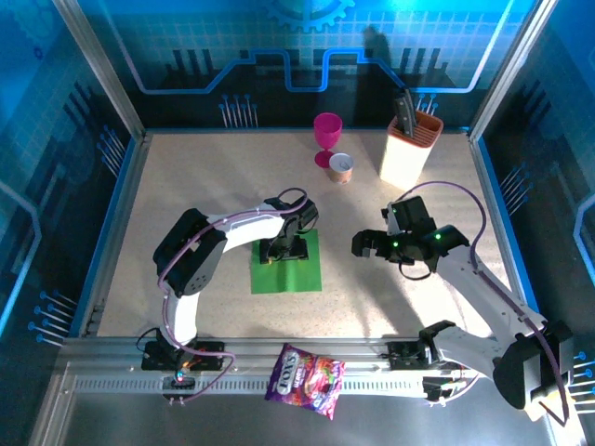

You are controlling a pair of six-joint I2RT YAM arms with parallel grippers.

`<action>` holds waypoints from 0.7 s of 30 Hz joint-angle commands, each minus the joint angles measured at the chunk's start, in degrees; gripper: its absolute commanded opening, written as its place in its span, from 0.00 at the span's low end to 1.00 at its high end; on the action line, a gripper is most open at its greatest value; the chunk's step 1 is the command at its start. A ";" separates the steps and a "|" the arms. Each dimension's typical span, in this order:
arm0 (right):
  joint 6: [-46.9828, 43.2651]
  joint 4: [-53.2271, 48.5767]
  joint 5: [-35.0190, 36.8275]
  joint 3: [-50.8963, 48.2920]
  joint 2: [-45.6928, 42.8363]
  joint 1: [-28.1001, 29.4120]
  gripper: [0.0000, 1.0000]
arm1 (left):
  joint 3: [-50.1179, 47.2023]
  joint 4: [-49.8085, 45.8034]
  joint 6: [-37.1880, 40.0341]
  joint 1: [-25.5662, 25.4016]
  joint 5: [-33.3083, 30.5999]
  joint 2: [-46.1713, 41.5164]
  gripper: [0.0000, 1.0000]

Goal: Fold a paper plane with a square sheet of paper (pick it up from the middle)
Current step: First fold the square sheet of paper in half at the center of the table.

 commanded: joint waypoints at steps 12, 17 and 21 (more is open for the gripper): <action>-1.32 0.08 -2.14 -0.57 0.58 -1.99 0.99 | 0.37 -0.87 0.26 0.52 0.19 -3.99 0.61; -1.42 0.43 -2.51 -0.58 1.03 -2.36 0.99 | 1.22 1.51 1.74 0.46 1.87 -7.43 0.50; -1.40 0.87 -2.85 -0.55 1.55 -2.67 0.99 | 1.75 3.51 1.76 0.46 3.63 -9.46 0.40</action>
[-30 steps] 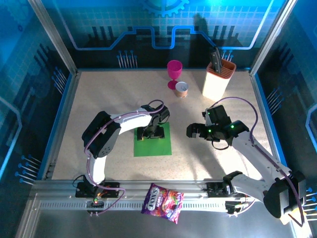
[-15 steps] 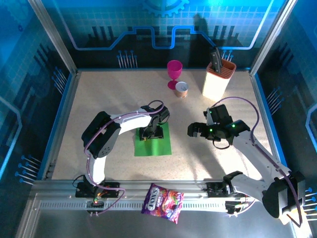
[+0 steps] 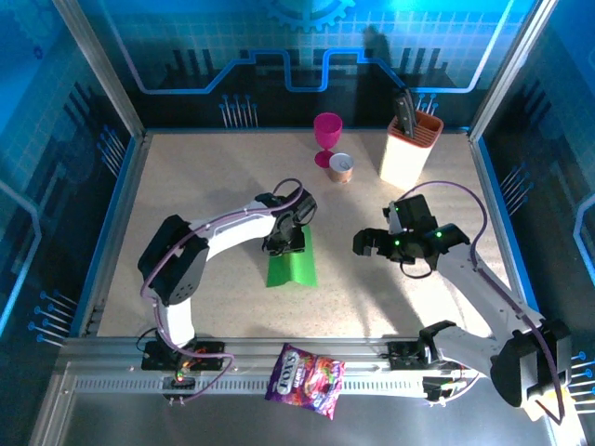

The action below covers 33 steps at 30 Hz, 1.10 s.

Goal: Fold a paper plane with a square sheet of paper (pick it up from the middle)
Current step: First fold the square sheet of paper in half at the center of the table.

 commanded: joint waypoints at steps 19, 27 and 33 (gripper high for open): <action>-0.17 0.94 -2.47 2.60 4.75 -4.62 0.99 | -14.37 42.05 -7.50 -0.44 22.29 -9.86 0.41; 0.29 0.78 -2.13 4.23 7.67 -4.74 0.99 | -17.26 43.71 -3.78 -0.26 22.70 -5.24 0.40; 1.43 2.01 -1.74 4.45 9.41 -4.67 1.00 | -17.99 42.91 -0.26 0.35 23.53 -2.14 0.39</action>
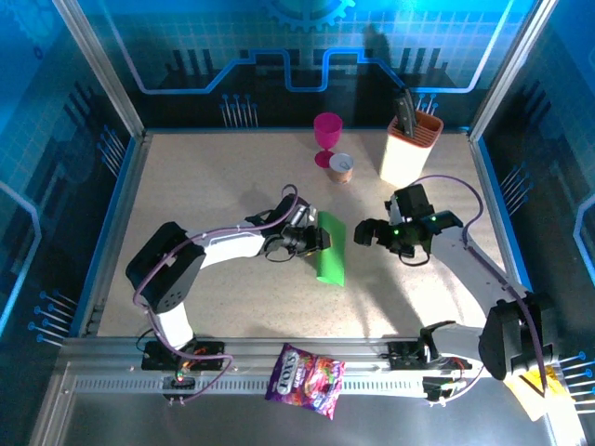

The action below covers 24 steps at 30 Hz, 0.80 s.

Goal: Fold a paper plane with a square sheet of paper (pick it up from the middle)
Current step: First fold the square sheet of paper in half at the center of the table.

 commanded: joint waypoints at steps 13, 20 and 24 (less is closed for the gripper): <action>1.90 4.15 -2.24 2.73 6.61 3.28 0.97 | -1.63 -2.00 6.03 2.54 0.65 2.93 0.41; 3.41 6.30 -1.66 3.11 9.97 7.28 0.97 | -1.93 -3.47 6.93 2.71 -1.52 2.92 0.43; 3.10 6.85 -1.79 3.52 11.25 7.53 0.97 | -2.30 -3.82 6.99 2.73 -2.49 3.06 0.45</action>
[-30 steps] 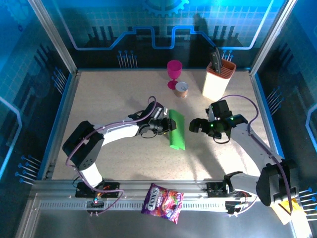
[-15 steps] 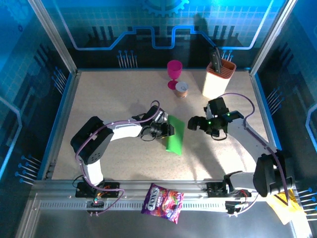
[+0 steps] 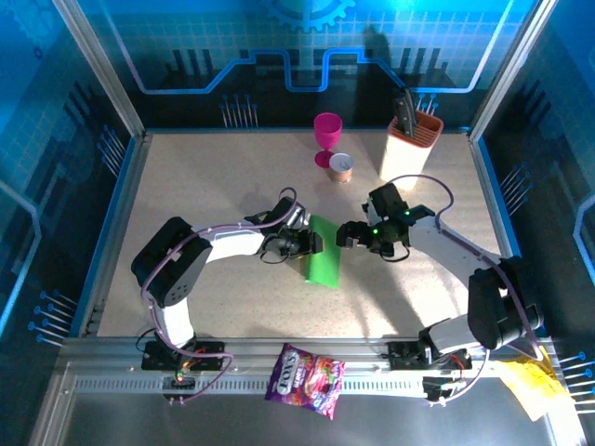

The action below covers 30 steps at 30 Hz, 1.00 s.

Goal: Fold a paper plane with a square sheet of paper (pick it up from the middle)
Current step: First fold the square sheet of paper in half at the center of the table.

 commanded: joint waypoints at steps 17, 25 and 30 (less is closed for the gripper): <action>-0.99 1.16 -1.48 2.68 2.55 0.33 0.97 | 0.68 -6.55 3.34 0.92 -5.09 0.77 0.62; -0.92 1.22 -1.74 2.78 2.21 0.21 0.97 | 0.17 -7.47 4.02 1.83 -6.15 -1.14 0.68; -0.75 1.21 -1.98 2.68 2.03 0.32 0.96 | -0.88 -7.50 4.20 2.45 -6.85 -2.17 0.72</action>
